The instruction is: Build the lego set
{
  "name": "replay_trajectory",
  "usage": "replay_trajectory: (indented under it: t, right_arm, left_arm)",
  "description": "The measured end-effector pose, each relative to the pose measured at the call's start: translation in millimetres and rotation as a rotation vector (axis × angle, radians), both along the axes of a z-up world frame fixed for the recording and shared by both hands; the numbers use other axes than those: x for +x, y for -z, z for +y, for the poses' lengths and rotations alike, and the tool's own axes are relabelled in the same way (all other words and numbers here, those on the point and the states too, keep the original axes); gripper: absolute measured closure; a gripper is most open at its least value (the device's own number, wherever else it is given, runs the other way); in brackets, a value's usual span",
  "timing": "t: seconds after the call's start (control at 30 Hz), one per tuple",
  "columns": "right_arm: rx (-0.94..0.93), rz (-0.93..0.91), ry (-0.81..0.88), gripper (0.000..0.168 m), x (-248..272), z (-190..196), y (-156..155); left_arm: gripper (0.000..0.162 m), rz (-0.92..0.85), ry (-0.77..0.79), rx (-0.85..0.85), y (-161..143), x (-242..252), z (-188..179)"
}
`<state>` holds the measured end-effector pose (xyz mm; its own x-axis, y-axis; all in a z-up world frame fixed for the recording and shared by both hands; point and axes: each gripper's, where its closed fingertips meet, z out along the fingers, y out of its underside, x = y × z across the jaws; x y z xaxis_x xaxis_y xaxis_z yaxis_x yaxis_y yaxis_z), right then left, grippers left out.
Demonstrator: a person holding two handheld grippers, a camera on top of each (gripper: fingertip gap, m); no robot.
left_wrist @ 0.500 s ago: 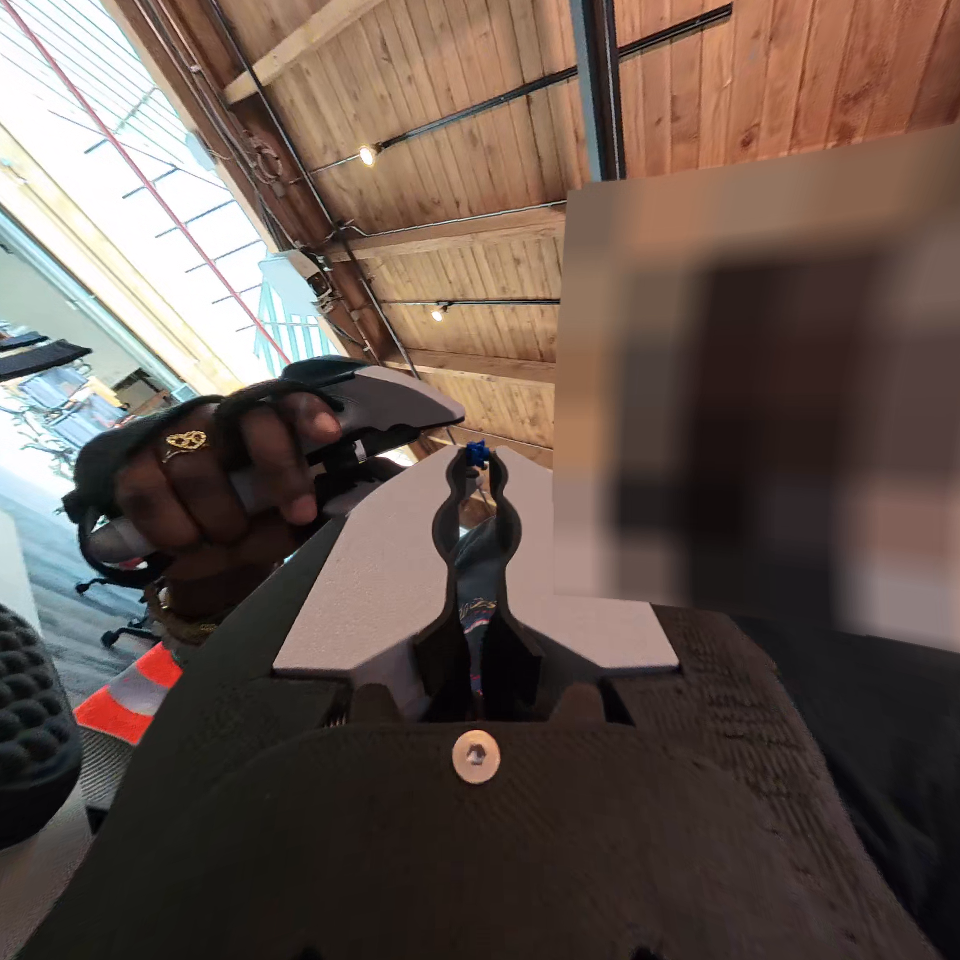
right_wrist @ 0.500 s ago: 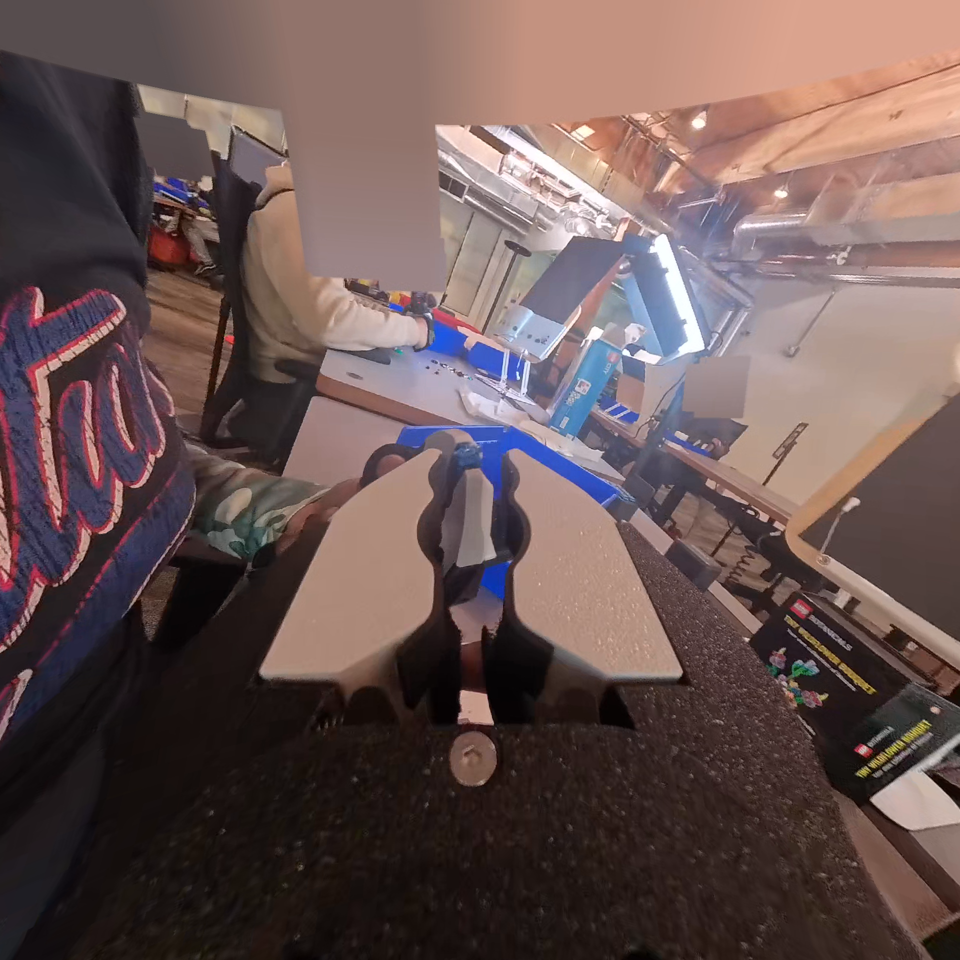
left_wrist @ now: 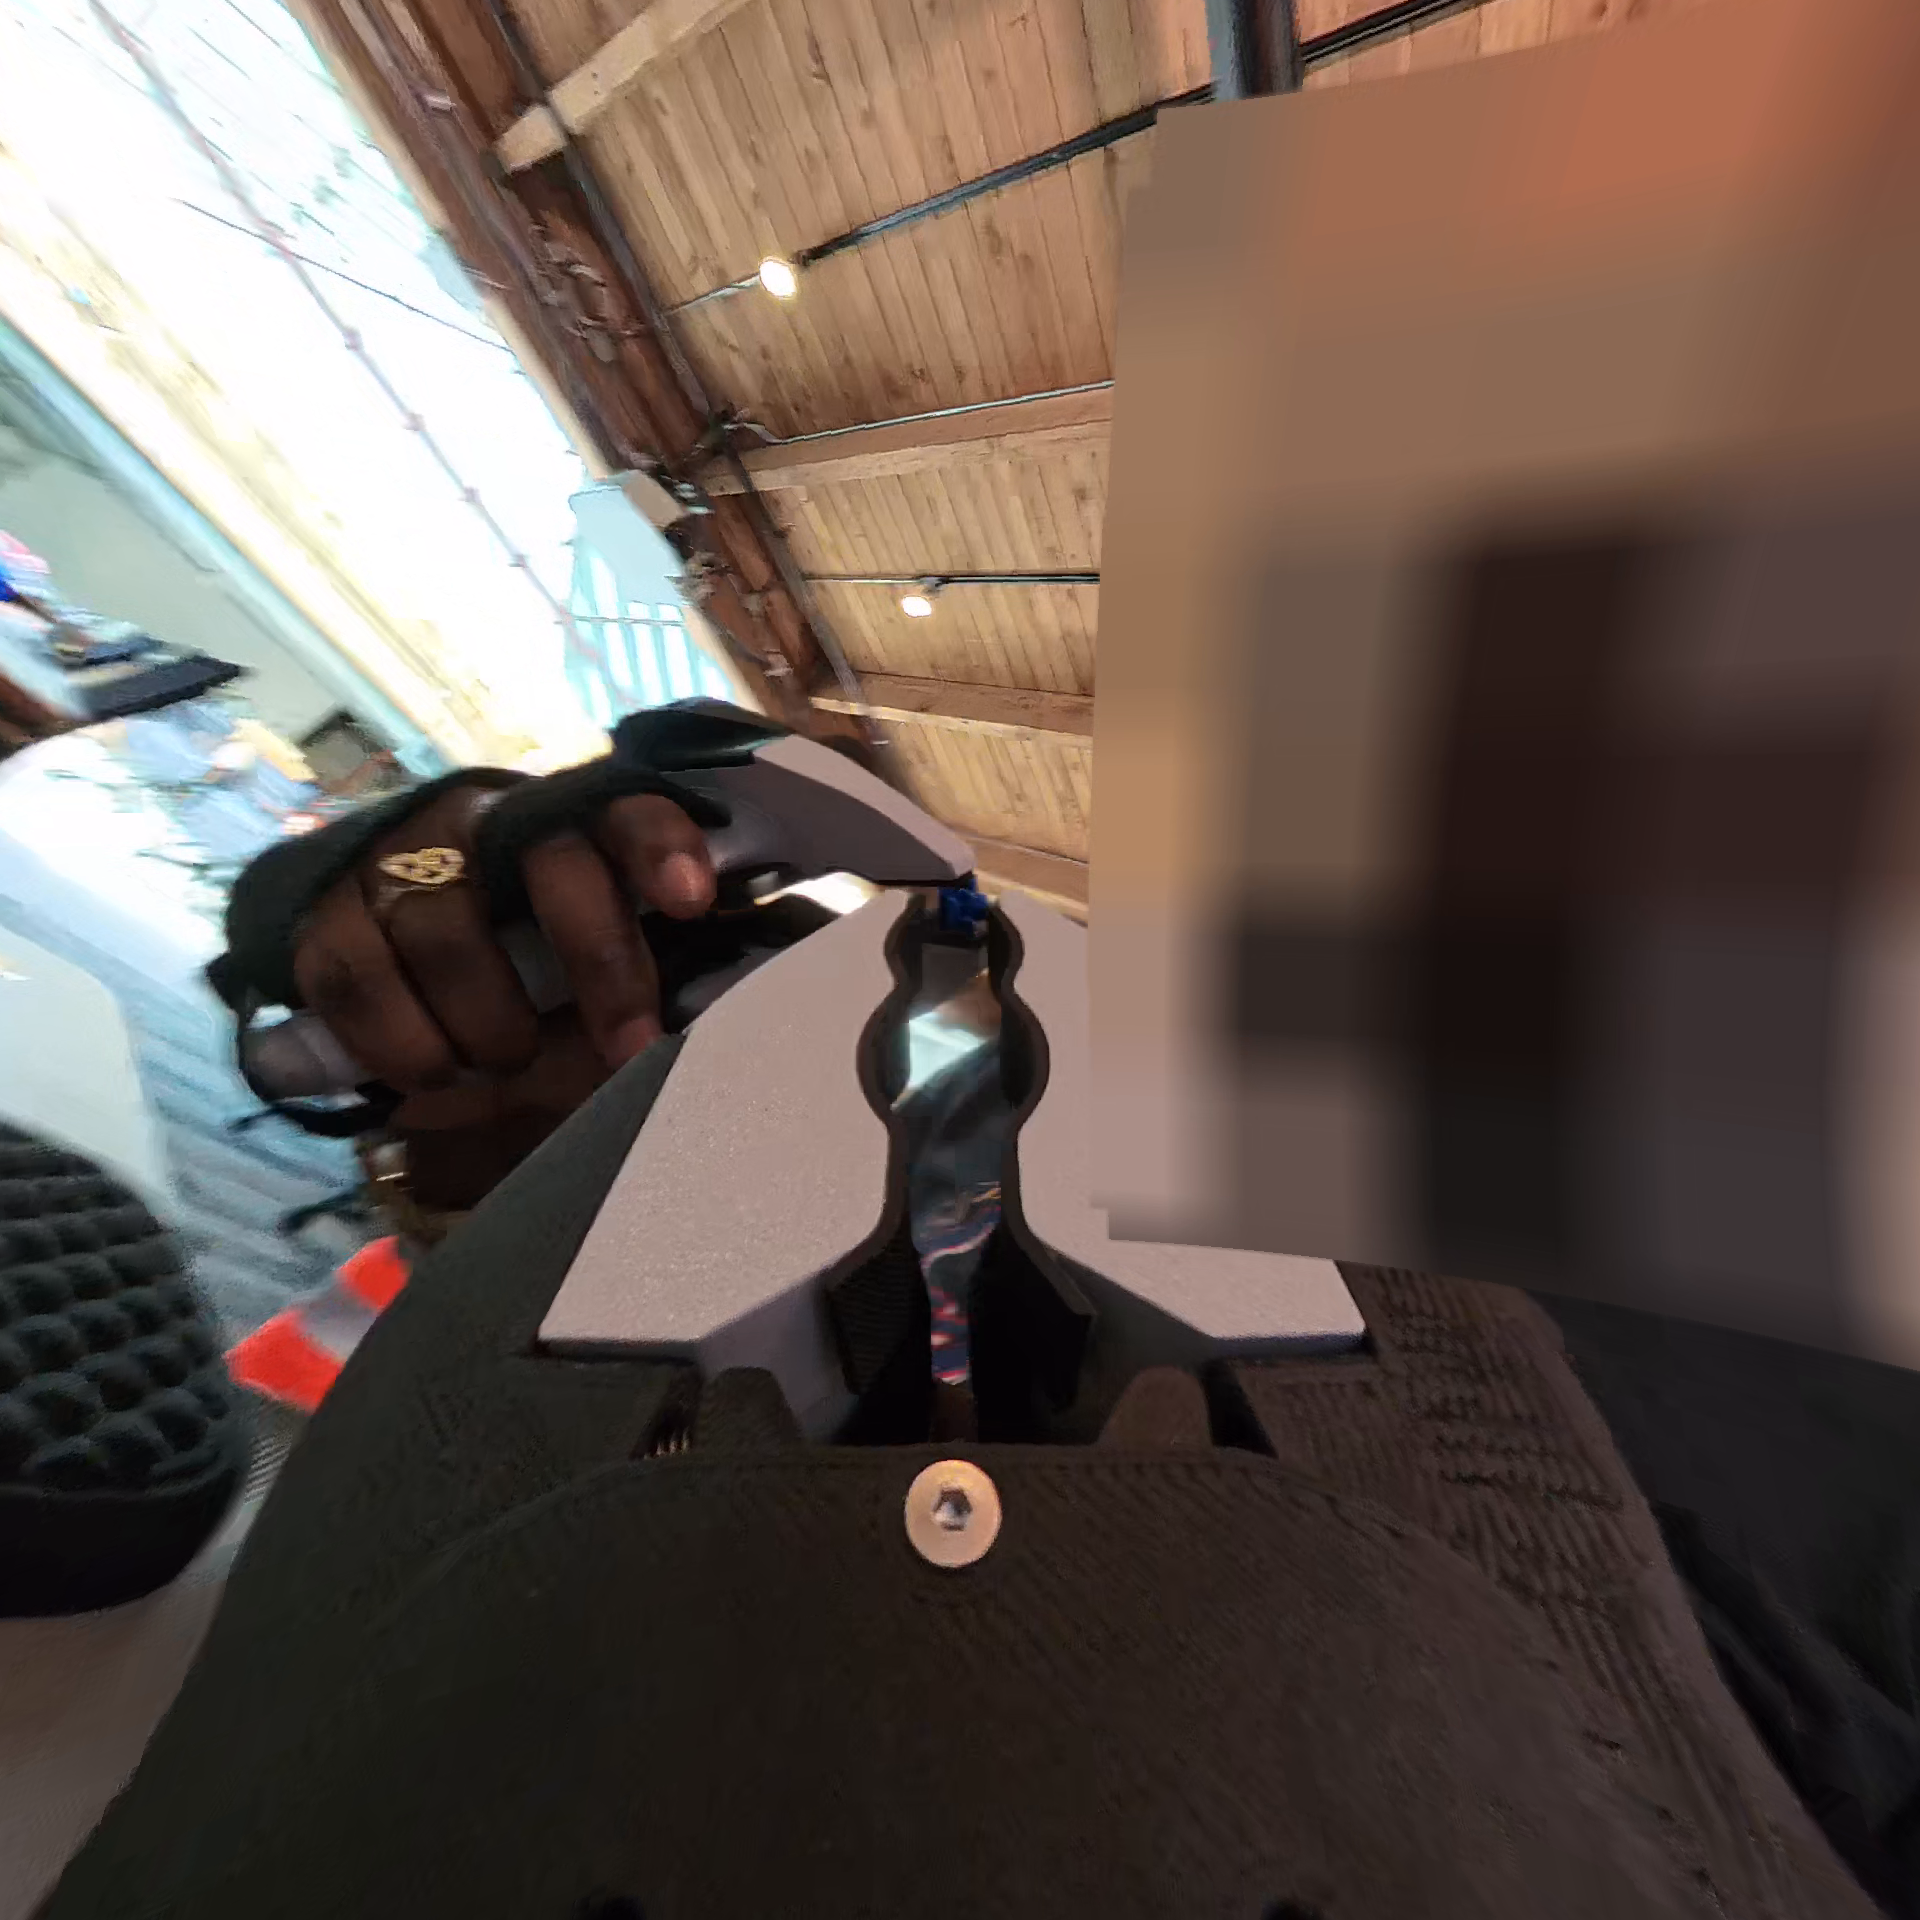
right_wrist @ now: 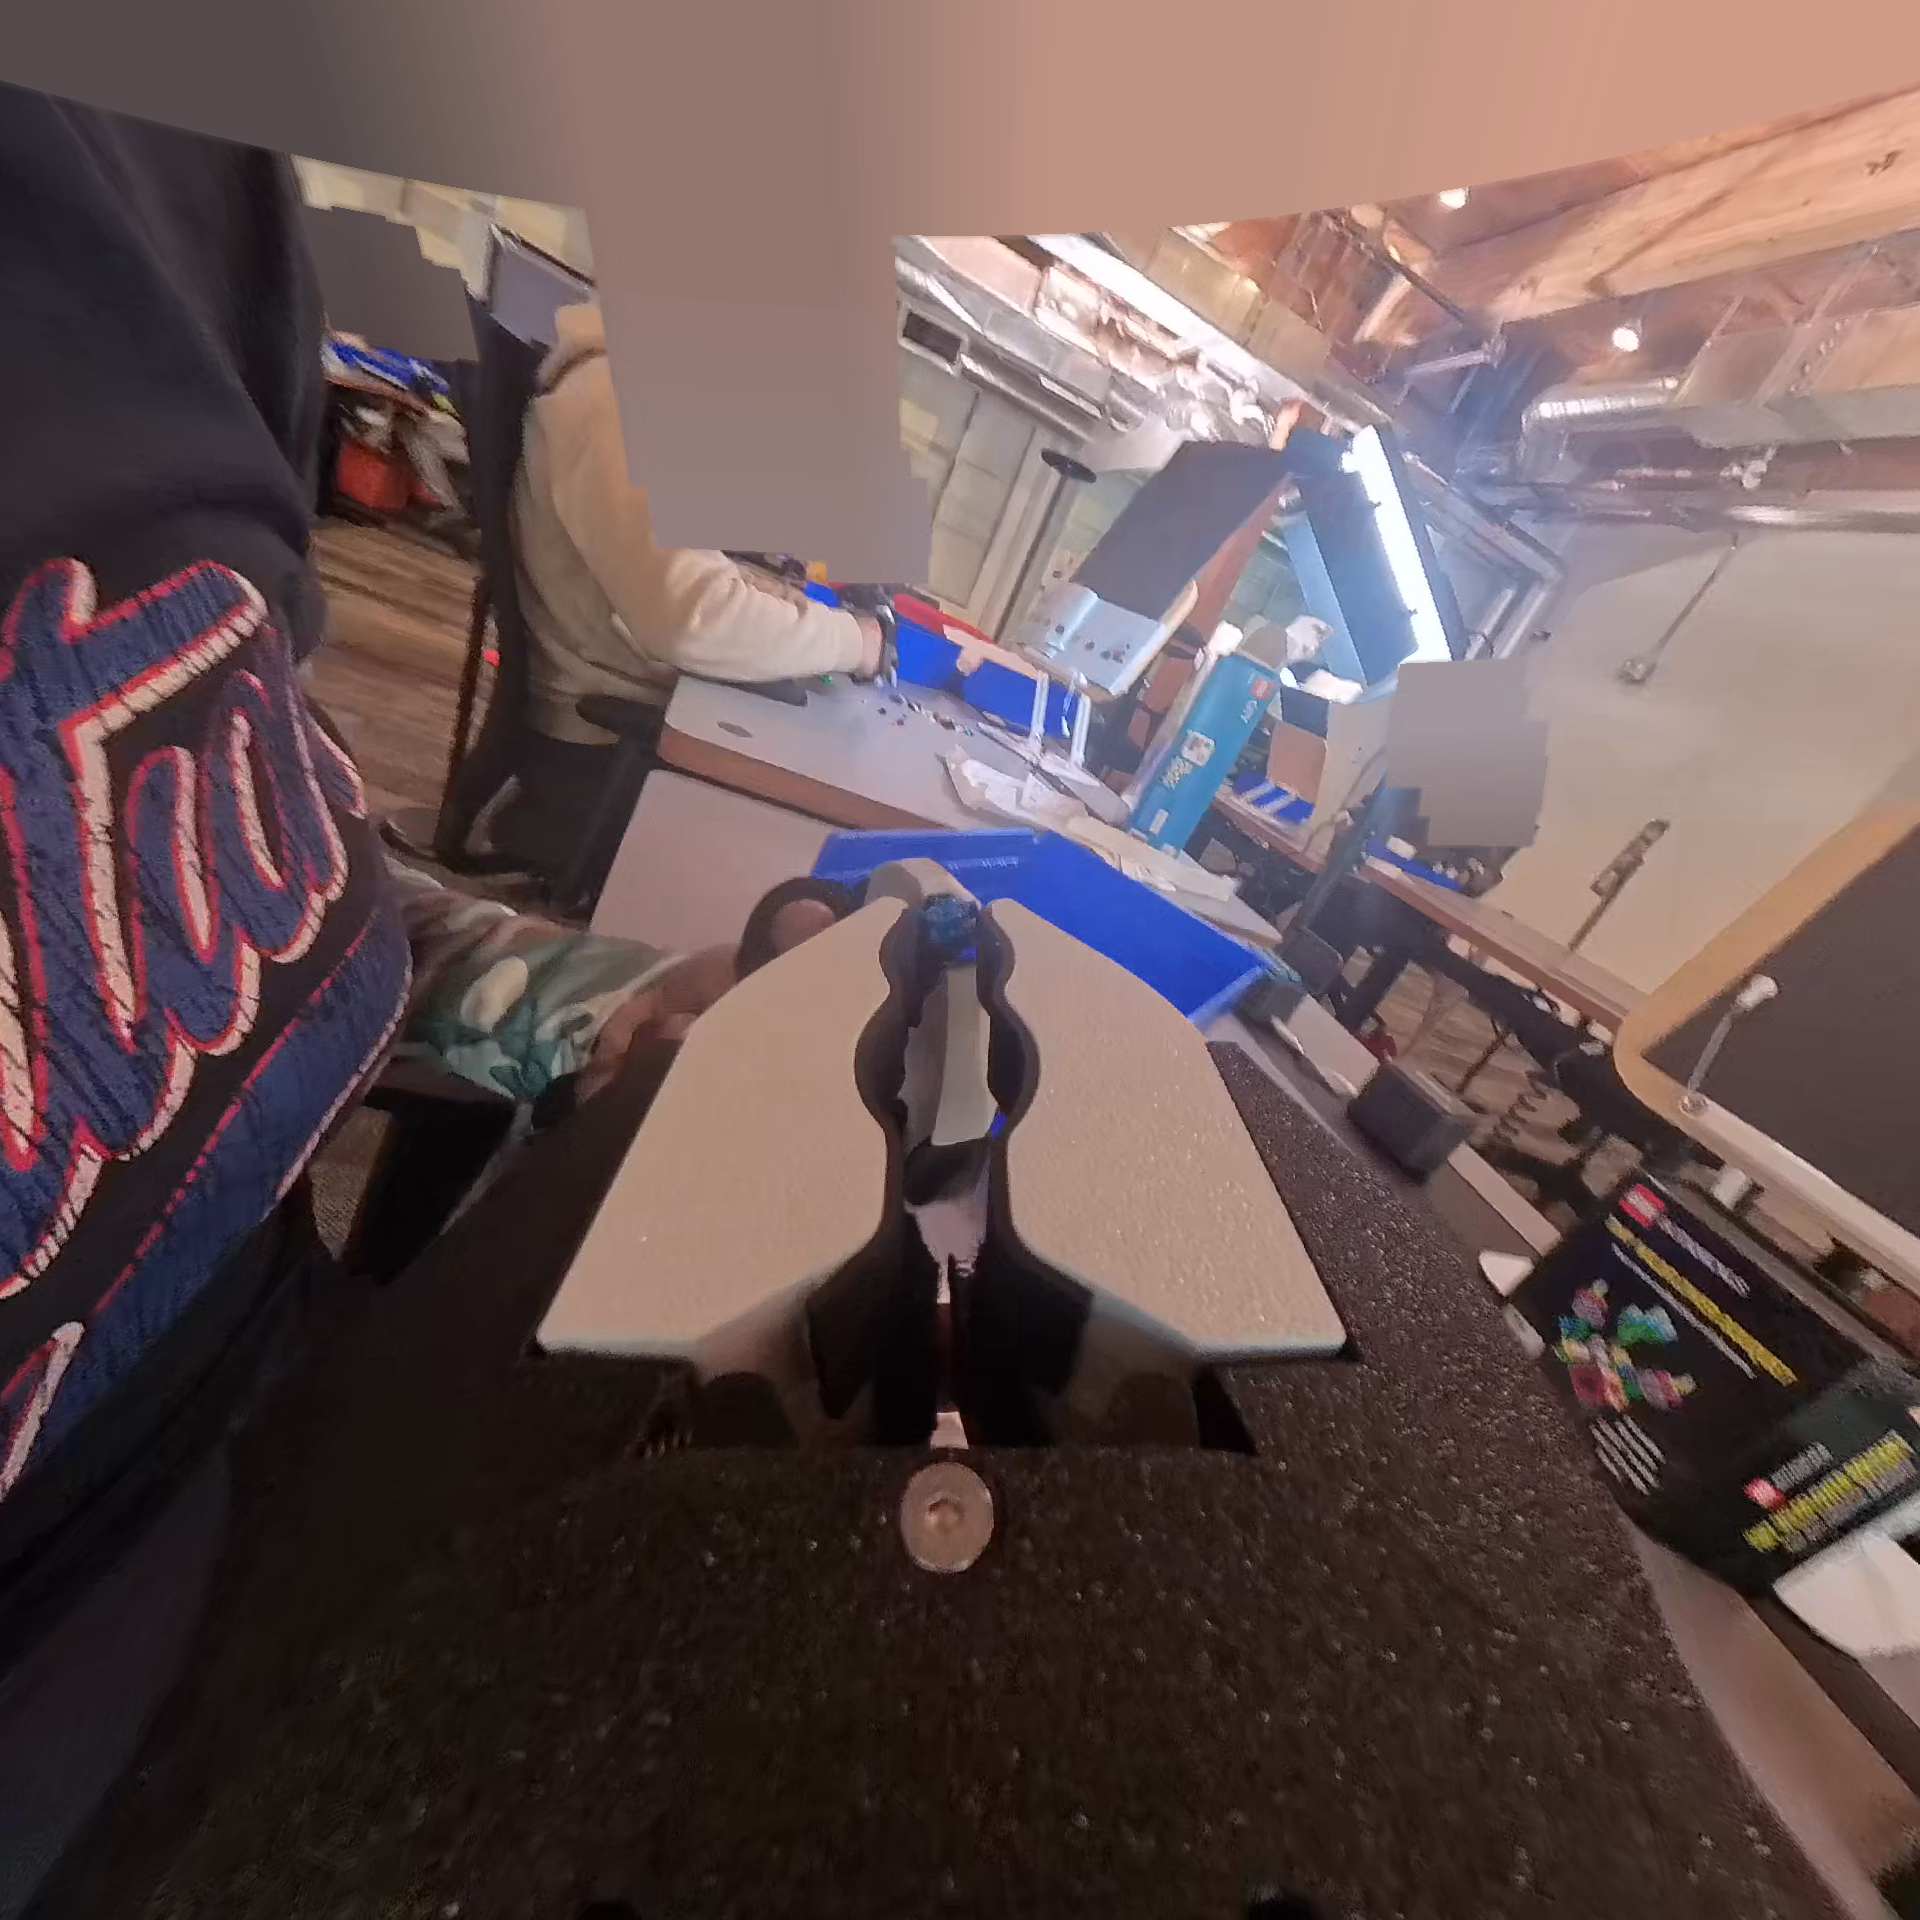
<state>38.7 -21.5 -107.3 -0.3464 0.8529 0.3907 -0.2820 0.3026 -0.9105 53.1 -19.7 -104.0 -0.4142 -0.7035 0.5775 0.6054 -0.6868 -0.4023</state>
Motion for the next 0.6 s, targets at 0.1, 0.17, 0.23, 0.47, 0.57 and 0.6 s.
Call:
replay_trajectory:
  t: [0.1,0.17,0.23,0.47,0.57,0.6]
  right_arm:
    - [0.065,-0.09,0.124,0.157,-3,15,12]
    - [0.142,-0.175,0.238,0.157,-6,26,23]
    - [0.213,-0.234,0.31,0.157,-7,31,30]
    - [0.329,-0.316,0.377,0.157,-8,34,41]
    - [0.34,-0.317,0.359,0.157,-8,29,42]
    - [0.347,-0.319,0.357,0.157,-8,28,42]
  left_arm:
    - [0.142,0.238,-0.188,-0.019,19,-4,16]
    - [0.142,0.426,-0.317,-0.026,33,-8,26]
    - [0.142,0.583,-0.405,-0.019,44,-11,32]
    - [0.143,0.592,-0.386,-0.005,40,-8,29]
    - [0.144,0.589,-0.388,-0.035,44,-10,33]
    - [0.144,0.596,-0.382,-0.038,45,-9,33]
